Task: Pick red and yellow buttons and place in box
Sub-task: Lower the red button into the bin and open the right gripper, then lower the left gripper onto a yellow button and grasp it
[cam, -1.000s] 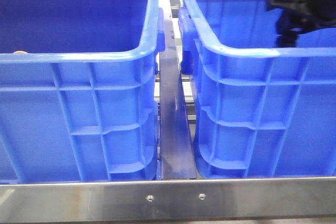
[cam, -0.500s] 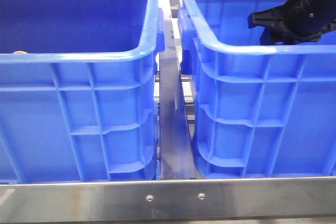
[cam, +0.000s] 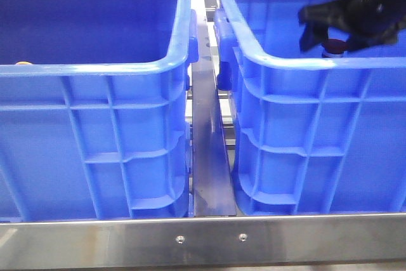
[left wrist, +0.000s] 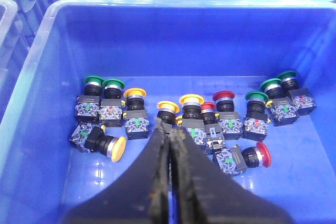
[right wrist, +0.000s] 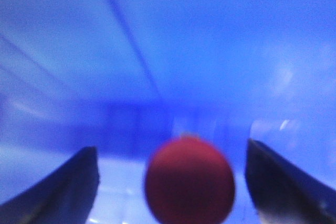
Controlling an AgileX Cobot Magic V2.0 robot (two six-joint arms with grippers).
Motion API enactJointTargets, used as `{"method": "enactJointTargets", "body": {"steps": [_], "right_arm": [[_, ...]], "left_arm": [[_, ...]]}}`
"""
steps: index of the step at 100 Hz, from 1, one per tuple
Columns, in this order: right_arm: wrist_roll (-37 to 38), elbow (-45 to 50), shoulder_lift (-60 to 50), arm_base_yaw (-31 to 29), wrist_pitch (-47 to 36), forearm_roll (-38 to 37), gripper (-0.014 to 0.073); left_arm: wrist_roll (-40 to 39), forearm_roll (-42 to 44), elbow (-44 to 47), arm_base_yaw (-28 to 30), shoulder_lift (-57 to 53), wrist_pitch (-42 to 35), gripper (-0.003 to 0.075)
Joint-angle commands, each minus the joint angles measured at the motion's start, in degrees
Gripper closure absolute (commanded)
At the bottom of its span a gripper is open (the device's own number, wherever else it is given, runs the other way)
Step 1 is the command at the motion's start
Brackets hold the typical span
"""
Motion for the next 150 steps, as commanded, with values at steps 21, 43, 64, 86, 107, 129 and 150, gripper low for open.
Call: {"method": "enactJointTargets", "body": {"steps": [21, 43, 64, 86, 107, 129, 150], "right_arm": [[-0.53, -0.92, -12.73, -3.91, 9.06, -0.11, -0.0015], [-0.47, 4.24, -23.84, -8.6, 11.88, -0.16, -0.0015], [-0.52, 12.26, -36.84, -10.4, 12.78, -2.32, -0.0015], [-0.47, 20.31, -50.57, -10.44, 13.76, -2.87, -0.0015], [-0.19, 25.83, -61.92, -10.44, 14.73, -3.17, -0.0015], [-0.19, 28.25, -68.5, -10.44, 14.51, -3.35, 0.0022], [-0.19, 28.25, -68.86, -10.44, 14.22, -3.35, 0.0393]], "left_arm": [[-0.61, 0.06, -1.41, 0.1, 0.21, -4.04, 0.0739], [-0.61, 0.06, -1.41, 0.1, 0.21, -3.95, 0.0739], [-0.61, 0.02, -1.41, 0.1, 0.21, -3.95, 0.0739], [-0.61, -0.15, -1.41, 0.1, 0.21, -3.95, 0.0739], [-0.61, -0.15, -1.41, 0.1, 0.21, -3.95, 0.0739], [-0.61, -0.36, -1.41, 0.1, 0.21, -3.95, 0.0739], [-0.61, -0.45, -1.41, 0.1, 0.21, -3.91, 0.0739]]}}
